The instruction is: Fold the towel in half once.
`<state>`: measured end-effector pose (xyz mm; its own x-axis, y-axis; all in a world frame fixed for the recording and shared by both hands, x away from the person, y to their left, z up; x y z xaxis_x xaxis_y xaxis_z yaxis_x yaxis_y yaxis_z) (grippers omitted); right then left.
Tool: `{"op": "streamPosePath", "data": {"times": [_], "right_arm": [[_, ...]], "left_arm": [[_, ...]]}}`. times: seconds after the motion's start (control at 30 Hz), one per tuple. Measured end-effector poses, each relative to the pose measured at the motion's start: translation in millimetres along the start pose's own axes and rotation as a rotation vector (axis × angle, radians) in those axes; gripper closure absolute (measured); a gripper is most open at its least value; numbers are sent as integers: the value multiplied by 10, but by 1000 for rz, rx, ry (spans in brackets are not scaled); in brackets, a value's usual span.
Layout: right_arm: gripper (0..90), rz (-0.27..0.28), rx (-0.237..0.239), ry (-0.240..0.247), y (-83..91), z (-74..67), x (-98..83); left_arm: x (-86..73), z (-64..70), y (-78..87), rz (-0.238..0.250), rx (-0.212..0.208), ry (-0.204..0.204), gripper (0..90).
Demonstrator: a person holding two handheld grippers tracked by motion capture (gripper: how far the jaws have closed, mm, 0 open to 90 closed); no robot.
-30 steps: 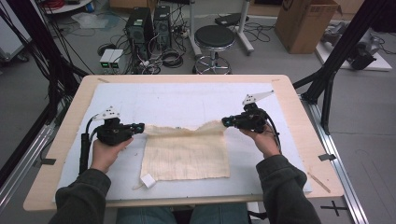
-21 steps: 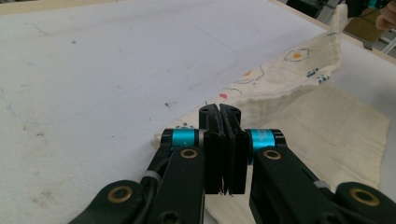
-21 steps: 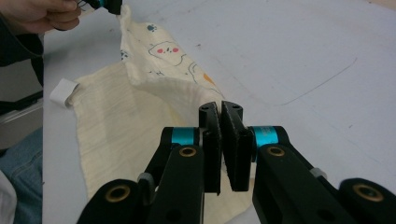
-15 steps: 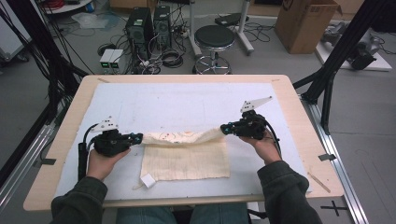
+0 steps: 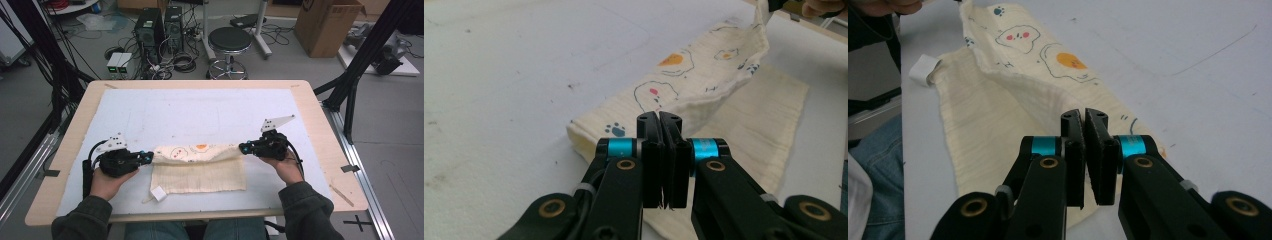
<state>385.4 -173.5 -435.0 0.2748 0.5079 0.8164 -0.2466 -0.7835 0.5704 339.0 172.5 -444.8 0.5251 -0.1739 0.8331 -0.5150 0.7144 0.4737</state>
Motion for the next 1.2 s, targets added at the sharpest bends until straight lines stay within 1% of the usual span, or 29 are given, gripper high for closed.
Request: {"op": "streamPosePath", "data": {"times": [0.1, 0.13, 0.2, 0.23, 0.3, 0.4, 0.43, 0.47, 0.5, 0.53, 0.67, 0.7, 0.73, 0.77, 0.9, 1.0, 1.07, 1.13, 1.17, 1.2], "right_arm": [[866, -7, 8, 2, -10, -43, -52], [866, -8, 10, -4, -16, -58, -66], [866, -17, 13, 2, -25, -79, -98], [866, -23, 14, 1, -27, -88, -116], [866, -20, 18, -3, -34, -109, -142], [866, -24, 23, -4, -37, -137, -179], [865, -19, 18, 5, -42, -136, -186], [865, -26, 21, 0, -42, -151, -200], [865, -24, 21, 6, -43, -154, -209], [865, -25, 22, -1, -37, -166, -221], [865, -26, 23, -3, -10, -208, -267], [865, -25, 23, 3, -5, -216, -276], [864, -26, 25, -1, 2, -231, -284], [864, -20, 24, 8, 3, -233, -290], [863, -32, 26, 4, 17, -278, -339], [863, -32, 26, 4, 16, -305, -367], [863, -35, 28, 4, 12, -327, -385], [863, -42, 31, 9, 4, -351, -404], [863, -43, 34, 9, 1, -367, -410], [863, -44, 34, 11, -1, -376, -416]], "left_arm": [[-69, -8, 12, -7, 4, 4, 876], [-81, -11, 17, -5, 8, 7, 875], [-90, -15, 31, 1, 9, 13, 875], [-99, -5, 35, 0, 1, 17, 875], [-117, 16, 36, -6, -4, 4, 874], [-153, 55, 26, -16, -11, -6, 875], [-165, 66, 23, -17, -12, -8, 874], [-178, 73, 23, -20, -15, -10, 874], [-191, 84, 24, -21, -19, -7, 874], [-202, 94, 27, -21, -21, -9, 875], [-262, 129, 39, -31, -31, -15, 874], [-276, 130, 45, -34, -28, -18, 874], [-287, 135, 50, -34, -31, -16, 874], [-297, 143, 53, -33, -36, -16, 873], [-354, 174, 62, -46, -40, -22, 872], [-396, 200, 60, -54, -47, -24, 871], [-416, 208, 61, -61, -47, -32, 872], [-429, 210, 70, -64, -46, -34, 871], [-433, 218, 72, -60, -47, -27, 871], [-440, 218, 78, -62, -49, -33, 872]]}}
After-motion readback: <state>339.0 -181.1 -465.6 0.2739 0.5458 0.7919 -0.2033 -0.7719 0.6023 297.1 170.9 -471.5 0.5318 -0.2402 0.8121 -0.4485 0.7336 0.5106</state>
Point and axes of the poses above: each handheld gripper's, and its own axes: y roughly backward along the jaws, x roughly out of its top, z roughly to its right, the point moved 8 cm from there along -y, roughly forward along the jaws, and after that the axes turned 8 degrees about y, right-handed, at the moved point
